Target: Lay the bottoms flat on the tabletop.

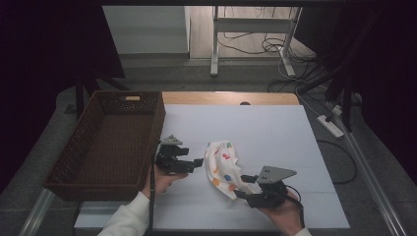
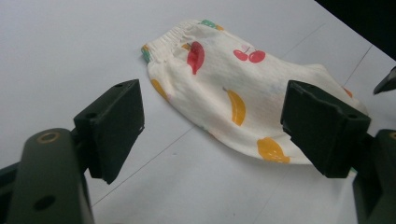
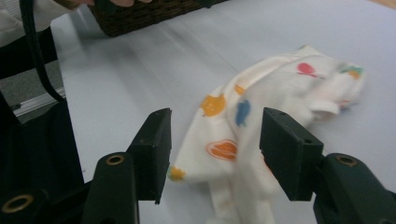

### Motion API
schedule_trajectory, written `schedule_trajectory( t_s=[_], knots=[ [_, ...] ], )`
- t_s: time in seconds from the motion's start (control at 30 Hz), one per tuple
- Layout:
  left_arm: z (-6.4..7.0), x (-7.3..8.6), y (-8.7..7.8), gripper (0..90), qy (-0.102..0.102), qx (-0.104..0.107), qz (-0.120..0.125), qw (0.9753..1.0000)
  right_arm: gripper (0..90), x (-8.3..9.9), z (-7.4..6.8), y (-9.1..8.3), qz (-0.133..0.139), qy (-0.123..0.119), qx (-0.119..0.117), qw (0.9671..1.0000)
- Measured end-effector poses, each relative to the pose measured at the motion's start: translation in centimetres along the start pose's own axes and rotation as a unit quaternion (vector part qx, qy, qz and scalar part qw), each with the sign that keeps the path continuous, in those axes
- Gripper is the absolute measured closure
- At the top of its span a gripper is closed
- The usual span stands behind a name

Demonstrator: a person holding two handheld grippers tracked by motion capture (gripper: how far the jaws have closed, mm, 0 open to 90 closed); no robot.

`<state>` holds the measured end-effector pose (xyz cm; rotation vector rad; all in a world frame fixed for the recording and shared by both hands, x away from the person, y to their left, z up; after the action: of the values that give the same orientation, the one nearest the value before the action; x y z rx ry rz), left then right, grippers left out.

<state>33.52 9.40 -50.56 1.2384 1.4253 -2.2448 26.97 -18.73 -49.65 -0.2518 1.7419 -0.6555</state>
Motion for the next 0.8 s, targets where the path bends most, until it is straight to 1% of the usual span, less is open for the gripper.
schedule_trajectory(
  t_s=[0.17, 0.27, 0.33, 0.37, 0.4, 0.47, 0.6, 0.7, 0.8],
  knots=[
    [0.0, 0.0, 0.0, 20.5, 0.001, 0.000, 0.000, 1.0000, 42.5, -0.2, -0.3, 2.1, -0.013, -0.002, -0.019, 0.9997],
    [0.0, 0.0, 0.0, 20.5, 0.000, 0.001, -0.001, 1.0000, 42.5, -0.5, -0.8, 3.5, -0.027, -0.012, -0.026, 0.9992],
    [-0.1, 0.0, 0.0, 20.5, 0.000, 0.000, -0.002, 1.0000, 42.6, -0.5, -0.9, 4.4, -0.040, -0.016, -0.025, 0.9987],
    [0.0, 0.0, 0.0, 20.5, 0.000, 0.000, -0.001, 1.0000, 42.7, -0.4, -0.9, 4.9, -0.051, -0.018, -0.019, 0.9984],
    [0.0, 0.0, 0.0, 20.5, 0.000, 0.000, -0.001, 1.0000, 42.7, -0.3, -0.8, 5.1, -0.055, -0.019, -0.018, 0.9982],
    [0.0, 0.0, 0.0, 20.5, 0.001, 0.000, 0.000, 1.0000, 42.7, -0.1, -0.6, 5.5, -0.067, -0.020, -0.012, 0.9975],
    [0.0, 0.0, 0.0, 20.5, 0.001, 0.001, 0.000, 1.0000, 43.0, 0.4, 0.0, 5.6, -0.073, -0.009, -0.007, 0.9973],
    [0.0, 0.0, 0.0, 20.5, 0.001, 0.000, -0.001, 1.0000, 43.3, 0.7, 0.3, 5.5, -0.080, -0.003, 0.004, 0.9968],
    [0.0, 0.0, 0.0, 20.5, 0.002, 0.000, -0.001, 1.0000, 44.3, 0.9, 0.5, 5.5, -0.084, 0.003, 0.006, 0.9964]
  ],
)
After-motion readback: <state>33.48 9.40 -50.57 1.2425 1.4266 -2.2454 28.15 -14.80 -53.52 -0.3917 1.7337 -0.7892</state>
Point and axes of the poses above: each handheld gripper's, and its own axes: y roughly forward along the jaws, x roughly out of its underside, z roughly to its right, the point moved 3 cm from there along y, roughly forward along the jaws, and after that the axes turned 12 degrees about -x, right-handed, at the moved point
